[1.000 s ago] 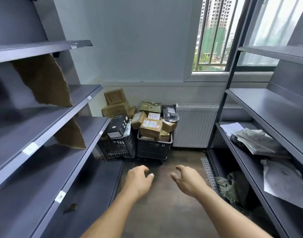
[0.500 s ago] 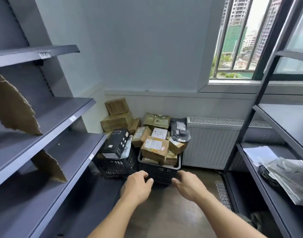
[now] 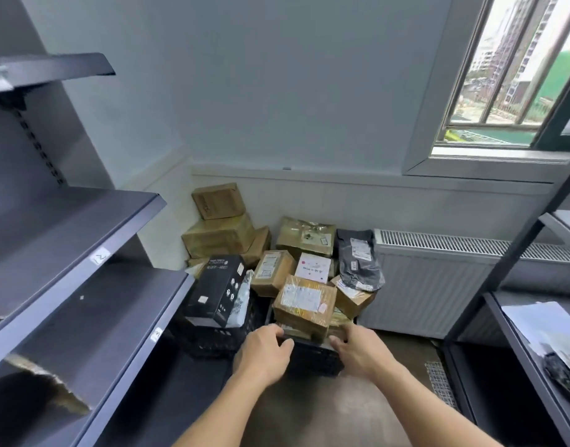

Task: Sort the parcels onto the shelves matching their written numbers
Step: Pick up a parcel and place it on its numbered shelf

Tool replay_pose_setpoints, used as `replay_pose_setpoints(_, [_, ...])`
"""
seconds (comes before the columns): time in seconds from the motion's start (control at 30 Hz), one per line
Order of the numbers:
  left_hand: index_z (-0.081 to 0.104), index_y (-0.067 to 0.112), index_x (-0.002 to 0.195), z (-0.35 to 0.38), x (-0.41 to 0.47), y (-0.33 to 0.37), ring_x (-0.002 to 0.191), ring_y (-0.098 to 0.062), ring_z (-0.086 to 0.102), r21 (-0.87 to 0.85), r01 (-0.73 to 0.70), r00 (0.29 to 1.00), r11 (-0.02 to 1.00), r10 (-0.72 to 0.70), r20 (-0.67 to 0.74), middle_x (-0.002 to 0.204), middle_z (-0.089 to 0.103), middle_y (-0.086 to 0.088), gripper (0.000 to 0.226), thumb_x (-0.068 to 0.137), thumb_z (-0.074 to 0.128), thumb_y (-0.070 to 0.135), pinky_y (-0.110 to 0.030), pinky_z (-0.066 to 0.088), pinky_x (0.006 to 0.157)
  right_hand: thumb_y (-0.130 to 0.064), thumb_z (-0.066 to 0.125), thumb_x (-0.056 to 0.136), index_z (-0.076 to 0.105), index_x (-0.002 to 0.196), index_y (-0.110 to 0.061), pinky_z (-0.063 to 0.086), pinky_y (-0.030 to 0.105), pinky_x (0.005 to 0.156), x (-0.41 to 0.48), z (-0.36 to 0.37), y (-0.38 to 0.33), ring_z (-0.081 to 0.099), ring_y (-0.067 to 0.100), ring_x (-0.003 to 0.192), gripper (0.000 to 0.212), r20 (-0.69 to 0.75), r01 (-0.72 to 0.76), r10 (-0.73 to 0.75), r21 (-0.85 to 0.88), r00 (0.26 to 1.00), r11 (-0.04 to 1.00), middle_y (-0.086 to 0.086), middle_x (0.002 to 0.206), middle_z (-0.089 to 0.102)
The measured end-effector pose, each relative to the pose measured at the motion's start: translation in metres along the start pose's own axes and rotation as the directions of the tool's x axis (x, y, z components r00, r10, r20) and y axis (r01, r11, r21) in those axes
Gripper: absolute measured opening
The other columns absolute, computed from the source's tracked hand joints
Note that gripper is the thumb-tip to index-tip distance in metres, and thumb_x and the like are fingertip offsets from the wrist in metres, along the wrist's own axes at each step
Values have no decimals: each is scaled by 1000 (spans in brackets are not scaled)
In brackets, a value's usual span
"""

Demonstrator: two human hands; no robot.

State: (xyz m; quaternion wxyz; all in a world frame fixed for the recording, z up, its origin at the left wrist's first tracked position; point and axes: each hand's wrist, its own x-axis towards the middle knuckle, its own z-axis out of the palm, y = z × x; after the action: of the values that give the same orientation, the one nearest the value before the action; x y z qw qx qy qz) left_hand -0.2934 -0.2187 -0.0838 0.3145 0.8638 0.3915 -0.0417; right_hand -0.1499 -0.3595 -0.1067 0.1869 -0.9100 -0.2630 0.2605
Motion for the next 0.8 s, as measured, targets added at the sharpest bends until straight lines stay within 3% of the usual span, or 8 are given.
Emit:
replay_pose_setpoints(0.23, [57, 29, 129, -46, 101, 3, 113, -15, 57, 10, -66, 998, 998, 65, 19, 129, 61, 7, 35, 98, 50, 45, -30, 48, 88, -48, 48, 101, 39, 152, -18, 44, 33, 105, 86, -23, -48, 51, 23, 132, 60, -56, -44, 45, 28, 997, 999, 4, 149, 51])
replay_pose_setpoints(0.4, [56, 29, 135, -67, 154, -3, 118, -16, 57, -8, -50, 999, 999, 50, 21, 134, 59, 4, 42, 97, 51, 45, -29, 48, 91, -46, 46, 102, 38, 152, -15, 42, 34, 106, 134, -28, -75, 48, 24, 135, 59, -42, -36, 36, -3, 998, 999, 5, 150, 50])
replay_pose_setpoints(0.63, [60, 30, 129, -99, 235, -11, 107, -14, 60, -32, 19, 1000, 999, -19, -14, 126, 63, 6, 37, 96, 53, 45, -31, 51, 85, -45, 44, 103, 37, 152, -14, 45, 35, 103, 220, -42, -116, 50, 24, 133, 58, 22, 40, -39, -40, 999, 998, 6, 149, 50])
replay_pose_setpoints(0.8, [58, 26, 134, -122, 303, -7, 118, -17, 59, -74, 103, 990, 992, -109, -87, 131, 62, 4, 43, 96, 54, 46, -31, 49, 94, -43, 46, 103, 45, 146, -15, 45, 35, 102, 299, -57, -148, 53, 25, 128, 52, 46, 116, -114, -35, 992, 993, 7, 143, 56])
